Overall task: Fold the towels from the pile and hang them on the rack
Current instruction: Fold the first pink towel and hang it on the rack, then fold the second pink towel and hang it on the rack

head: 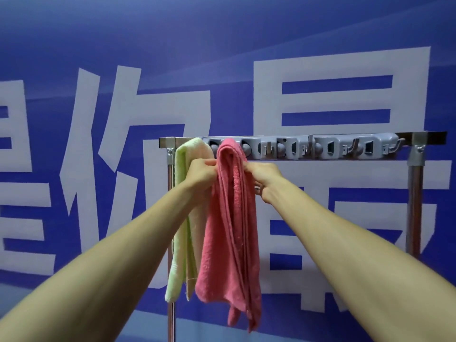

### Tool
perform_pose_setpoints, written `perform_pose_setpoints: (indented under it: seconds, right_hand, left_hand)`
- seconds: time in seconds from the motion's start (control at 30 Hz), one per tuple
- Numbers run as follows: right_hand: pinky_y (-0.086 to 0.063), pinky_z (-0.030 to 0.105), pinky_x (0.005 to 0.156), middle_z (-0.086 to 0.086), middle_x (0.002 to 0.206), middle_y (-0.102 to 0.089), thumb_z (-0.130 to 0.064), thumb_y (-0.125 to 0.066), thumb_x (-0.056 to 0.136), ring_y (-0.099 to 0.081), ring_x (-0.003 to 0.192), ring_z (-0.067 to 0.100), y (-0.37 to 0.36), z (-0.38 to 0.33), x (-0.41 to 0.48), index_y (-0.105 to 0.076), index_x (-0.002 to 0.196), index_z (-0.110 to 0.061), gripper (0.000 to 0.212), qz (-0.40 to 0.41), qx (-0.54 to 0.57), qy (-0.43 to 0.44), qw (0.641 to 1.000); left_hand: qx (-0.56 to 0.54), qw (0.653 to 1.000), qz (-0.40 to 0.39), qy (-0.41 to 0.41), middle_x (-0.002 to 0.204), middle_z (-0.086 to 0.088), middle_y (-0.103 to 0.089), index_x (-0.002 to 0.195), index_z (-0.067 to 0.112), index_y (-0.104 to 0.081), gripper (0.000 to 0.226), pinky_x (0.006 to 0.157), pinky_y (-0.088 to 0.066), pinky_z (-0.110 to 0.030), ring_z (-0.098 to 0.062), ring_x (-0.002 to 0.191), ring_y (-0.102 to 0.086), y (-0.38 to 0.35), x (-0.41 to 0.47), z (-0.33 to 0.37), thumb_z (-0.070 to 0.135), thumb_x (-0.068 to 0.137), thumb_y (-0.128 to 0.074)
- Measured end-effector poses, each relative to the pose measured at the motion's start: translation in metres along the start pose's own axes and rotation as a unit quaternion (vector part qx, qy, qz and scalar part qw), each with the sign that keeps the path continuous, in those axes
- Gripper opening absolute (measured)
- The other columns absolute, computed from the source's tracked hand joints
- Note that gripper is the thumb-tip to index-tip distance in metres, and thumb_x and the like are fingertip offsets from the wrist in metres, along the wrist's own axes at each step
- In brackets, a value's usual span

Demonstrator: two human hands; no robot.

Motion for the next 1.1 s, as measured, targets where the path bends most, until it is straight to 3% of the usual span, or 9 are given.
perform_pose_setpoints:
  seconds: [0.03, 0.13, 0.23, 0.4, 0.5, 0.57, 0.77, 0.9, 1.1]
  right_hand:
    - [-0.046, 0.019, 0.048, 0.000, 0.069, -0.063, -0.019, -0.075, 0.081, -0.055, 0.052, 0.009, 0.002, -0.001, -0.001, -0.065, 0.074, -0.014, 0.013, 0.006, -0.018, 0.008, 1.000]
    - [-0.051, 0.026, 0.059, 0.006, 0.079, -0.066, -0.012, -0.070, 0.081, -0.059, 0.062, 0.014, 0.012, -0.008, -0.014, -0.068, 0.081, -0.011, 0.002, 0.041, -0.052, 0.036, 0.997]
    - [-0.057, 0.033, 0.064, 0.007, 0.078, -0.065, -0.009, -0.065, 0.075, -0.057, 0.069, 0.018, 0.025, -0.016, -0.034, -0.071, 0.081, -0.004, 0.010, 0.075, -0.127, 0.077, 0.986]
    - [-0.053, 0.026, 0.062, -0.002, 0.078, -0.063, -0.004, -0.060, 0.085, -0.057, 0.077, 0.013, 0.036, -0.028, -0.090, -0.066, 0.075, -0.017, 0.017, 0.027, -0.200, 0.121, 0.972]
    - [-0.057, 0.028, 0.069, 0.005, 0.091, -0.065, -0.006, -0.059, 0.088, -0.060, 0.083, 0.015, 0.052, -0.019, -0.124, -0.068, 0.088, -0.014, 0.012, -0.002, -0.278, 0.118, 0.953]
    - [-0.056, 0.025, 0.065, 0.006, 0.096, -0.066, -0.006, -0.060, 0.088, -0.062, 0.086, 0.016, 0.064, -0.003, -0.144, -0.067, 0.097, -0.012, 0.014, -0.025, -0.315, 0.108, 0.943]
    - [-0.056, 0.027, 0.071, 0.007, 0.108, -0.062, -0.012, -0.063, 0.089, -0.062, 0.093, 0.018, 0.112, 0.078, -0.188, -0.060, 0.122, -0.006, 0.034, -0.097, -0.399, 0.005, 0.912]
    - [-0.056, 0.031, 0.078, 0.008, 0.116, -0.059, -0.014, -0.064, 0.090, -0.062, 0.103, 0.023, 0.146, 0.135, -0.196, -0.056, 0.127, -0.004, 0.039, -0.155, -0.428, -0.059, 0.888]
    - [-0.052, 0.027, 0.067, 0.015, 0.107, -0.061, -0.013, -0.063, 0.090, -0.056, 0.086, 0.017, 0.192, 0.260, -0.190, -0.060, 0.115, -0.005, 0.026, -0.164, -0.409, -0.160, 0.883]
  left_hand:
    - [-0.023, 1.000, -0.015, 0.004, 0.047, 0.004, -0.059, 0.065, 0.007, -0.066, 0.024, 0.049, -0.046, -0.019, -0.007, 0.046, -0.053, 0.001, -0.006, -0.001, 0.005, 0.089, -0.061]
    - [-0.083, 0.996, -0.014, 0.016, 0.089, -0.007, -0.072, 0.097, 0.008, -0.073, 0.017, 0.083, -0.054, -0.031, -0.017, 0.082, -0.065, 0.013, -0.028, -0.010, 0.014, 0.090, -0.059]
    - [-0.098, 0.991, 0.084, 0.031, 0.107, -0.005, -0.068, 0.117, 0.012, -0.064, 0.027, 0.075, -0.049, -0.022, -0.014, 0.091, -0.062, 0.034, -0.060, -0.022, 0.014, 0.090, -0.059]
    - [-0.118, 0.990, 0.062, 0.038, 0.079, 0.000, -0.063, 0.100, 0.012, -0.067, 0.014, 0.065, -0.043, -0.022, -0.013, 0.073, -0.056, 0.032, -0.114, -0.018, 0.015, 0.094, -0.055]
    - [-0.095, 0.995, 0.004, 0.037, 0.078, -0.001, -0.064, 0.101, 0.010, -0.070, 0.017, 0.071, -0.043, -0.027, -0.017, 0.077, -0.057, 0.019, -0.146, -0.016, 0.016, 0.093, -0.055]
    - [-0.071, 0.996, -0.043, 0.038, 0.076, -0.001, -0.064, 0.101, 0.012, -0.071, 0.019, 0.071, -0.043, -0.027, -0.015, 0.075, -0.057, 0.004, -0.168, -0.020, 0.021, 0.093, -0.056]
    - [-0.010, 0.986, -0.106, 0.128, 0.072, -0.003, -0.059, 0.099, 0.005, -0.070, 0.021, 0.047, -0.042, -0.019, -0.012, 0.056, -0.052, -0.043, -0.223, -0.081, 0.022, 0.091, -0.063]
    - [0.060, 0.965, -0.177, 0.181, 0.075, 0.001, -0.062, 0.102, 0.010, -0.070, 0.022, 0.063, -0.041, -0.022, -0.013, 0.067, -0.054, -0.080, -0.250, -0.144, 0.028, 0.091, -0.061]
    - [0.067, 0.911, -0.306, 0.269, 0.080, -0.001, -0.065, 0.107, 0.006, -0.068, 0.025, 0.079, -0.043, -0.029, -0.014, 0.074, -0.058, -0.140, -0.297, -0.244, 0.024, 0.091, -0.061]
Point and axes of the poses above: each hand's wrist, its own x-axis towards the middle knuckle, its own y-axis out of the back of the hand, z = x × y, the point moved 7 cm from there along x, towards the middle knuckle
